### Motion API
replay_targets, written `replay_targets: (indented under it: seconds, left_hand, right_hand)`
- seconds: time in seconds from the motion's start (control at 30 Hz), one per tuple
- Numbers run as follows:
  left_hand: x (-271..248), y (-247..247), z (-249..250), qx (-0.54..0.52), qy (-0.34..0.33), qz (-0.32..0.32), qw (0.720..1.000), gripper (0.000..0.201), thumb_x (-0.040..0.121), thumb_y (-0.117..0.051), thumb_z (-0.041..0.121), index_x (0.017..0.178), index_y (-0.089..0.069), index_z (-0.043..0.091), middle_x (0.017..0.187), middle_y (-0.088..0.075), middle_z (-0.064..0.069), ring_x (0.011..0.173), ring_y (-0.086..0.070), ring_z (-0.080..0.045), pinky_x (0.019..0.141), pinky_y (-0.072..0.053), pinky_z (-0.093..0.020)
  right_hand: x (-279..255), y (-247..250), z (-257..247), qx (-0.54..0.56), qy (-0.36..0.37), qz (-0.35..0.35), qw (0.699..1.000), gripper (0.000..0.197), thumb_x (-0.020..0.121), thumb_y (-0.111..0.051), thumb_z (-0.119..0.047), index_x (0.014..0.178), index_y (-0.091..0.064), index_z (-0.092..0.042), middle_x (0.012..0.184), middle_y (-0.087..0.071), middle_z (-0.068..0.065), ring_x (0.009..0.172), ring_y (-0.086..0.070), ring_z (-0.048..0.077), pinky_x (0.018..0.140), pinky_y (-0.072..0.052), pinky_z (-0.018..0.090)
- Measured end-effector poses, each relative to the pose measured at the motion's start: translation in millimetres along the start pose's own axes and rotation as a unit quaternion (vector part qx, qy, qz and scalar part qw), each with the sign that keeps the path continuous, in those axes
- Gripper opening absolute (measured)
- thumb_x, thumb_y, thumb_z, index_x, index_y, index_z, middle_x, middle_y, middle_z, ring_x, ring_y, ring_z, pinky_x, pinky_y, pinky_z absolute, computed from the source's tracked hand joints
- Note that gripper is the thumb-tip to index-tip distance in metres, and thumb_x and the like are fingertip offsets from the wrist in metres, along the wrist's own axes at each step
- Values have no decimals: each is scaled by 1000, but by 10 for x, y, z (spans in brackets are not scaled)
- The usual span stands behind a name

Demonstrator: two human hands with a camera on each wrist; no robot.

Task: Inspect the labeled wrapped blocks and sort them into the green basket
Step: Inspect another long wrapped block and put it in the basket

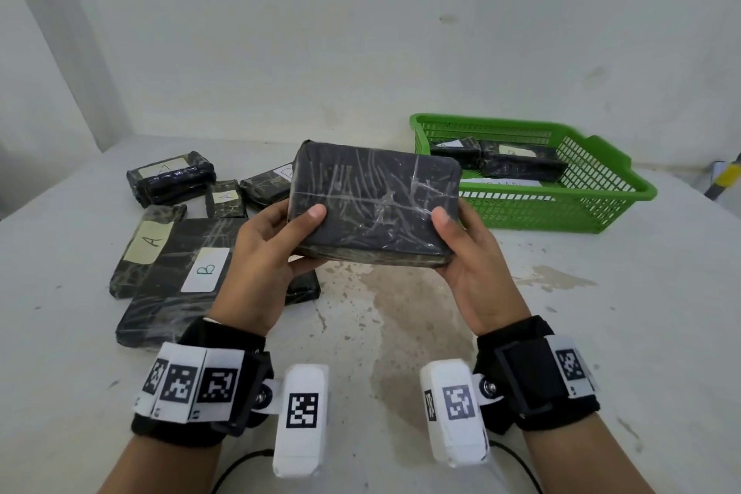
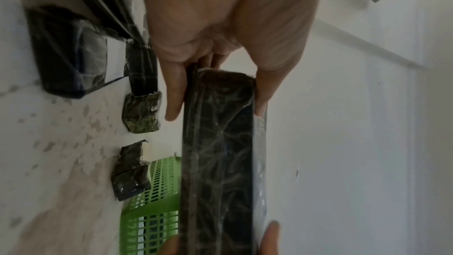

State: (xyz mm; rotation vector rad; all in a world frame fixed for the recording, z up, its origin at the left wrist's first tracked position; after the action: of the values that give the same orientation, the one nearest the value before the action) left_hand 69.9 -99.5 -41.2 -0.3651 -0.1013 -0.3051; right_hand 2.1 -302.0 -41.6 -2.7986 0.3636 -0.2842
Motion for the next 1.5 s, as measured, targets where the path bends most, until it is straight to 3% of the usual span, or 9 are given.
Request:
replay_targets:
  seconds: [0.17,0.27,0.43,0.53,0.77,0.97,1.17,1.43,1.5]
  left_hand:
    - [-50,-88,45,-37,42,-32,998,57,76,-75,39,119,-64,4,110,-73,-11,101,-71,-24,75,-61,-33]
    - [-48,-97,71,-55,22,10,998,33,80,-70,29,103,-69,5,97,-76,-10,88,-73,-21,68,-59,-26]
    - [-61,-82,138,-58,41,0,997,15,78,-71,20,86,-74,8,85,-76,-11,76,-74,-20,63,-57,-25]
    - [-93,-115,140,-45,49,-14,998,11,73,-68,20,75,-72,10,72,-74,-5,63,-70,-15,54,-55,-22]
    - [-104,-169,156,-56,96,5,994,30,74,-66,32,88,-75,7,87,-77,-11,75,-74,-19,58,-57,-24]
    - [-86,-160,159,-56,96,26,993,24,86,-64,22,95,-72,1,84,-77,-12,72,-74,-18,59,-58,-25]
    - [-116,-171,115,18,108,-14,994,54,69,-83,30,114,-64,7,101,-76,-8,89,-74,-19,68,-58,-25]
    - [-118,-174,86,13,73,-7,997,56,64,-76,19,115,-62,2,101,-75,-14,85,-74,-22,64,-58,-27]
    - [-113,-160,67,18,74,-9,997,63,60,-83,21,116,-61,3,105,-74,-13,89,-74,-22,68,-58,-28]
  right_hand:
    - [-6,46,-60,10,21,10,1000,71,69,-75,-32,134,-57,-9,123,-69,10,111,-67,25,96,-54,37]
    - [-23,3,-13,-10,20,10,1000,59,79,-77,-24,132,-56,-8,119,-70,9,108,-68,24,91,-55,34]
    - [-50,-75,-8,5,8,8,1000,90,60,-83,-61,127,-57,-7,116,-71,10,104,-70,28,89,-57,44]
    - [-44,-45,-41,11,-7,16,1000,74,75,-76,-51,128,-57,-3,121,-67,20,109,-66,37,88,-58,46]
    - [-18,5,-56,-10,-24,26,999,59,84,-63,-36,129,-55,1,122,-66,23,113,-63,41,93,-55,48]
    - [-67,-63,-49,-47,-18,3,999,93,60,-68,-79,124,-61,-11,116,-71,11,108,-69,28,90,-57,44]
    - [-13,-28,-3,-47,-14,91,995,57,72,-71,-40,115,-63,-2,112,-72,17,98,-70,28,95,-54,53]
    - [-30,-45,43,-46,-35,73,996,82,73,-76,-58,129,-54,-3,119,-69,16,109,-68,33,91,-55,45]
    - [-34,-45,38,-57,-23,90,994,71,73,-79,-48,125,-57,-5,114,-71,13,104,-70,30,87,-57,43]
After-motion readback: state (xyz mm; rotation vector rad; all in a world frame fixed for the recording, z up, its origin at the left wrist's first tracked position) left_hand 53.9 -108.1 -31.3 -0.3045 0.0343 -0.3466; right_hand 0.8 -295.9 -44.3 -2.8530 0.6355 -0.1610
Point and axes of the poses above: each hand's wrist, its own x-axis towards the middle knuckle, its own y-axis out of the back of the hand, z = x × y, the point moved 1 cm from there along x, towards the middle knuckle
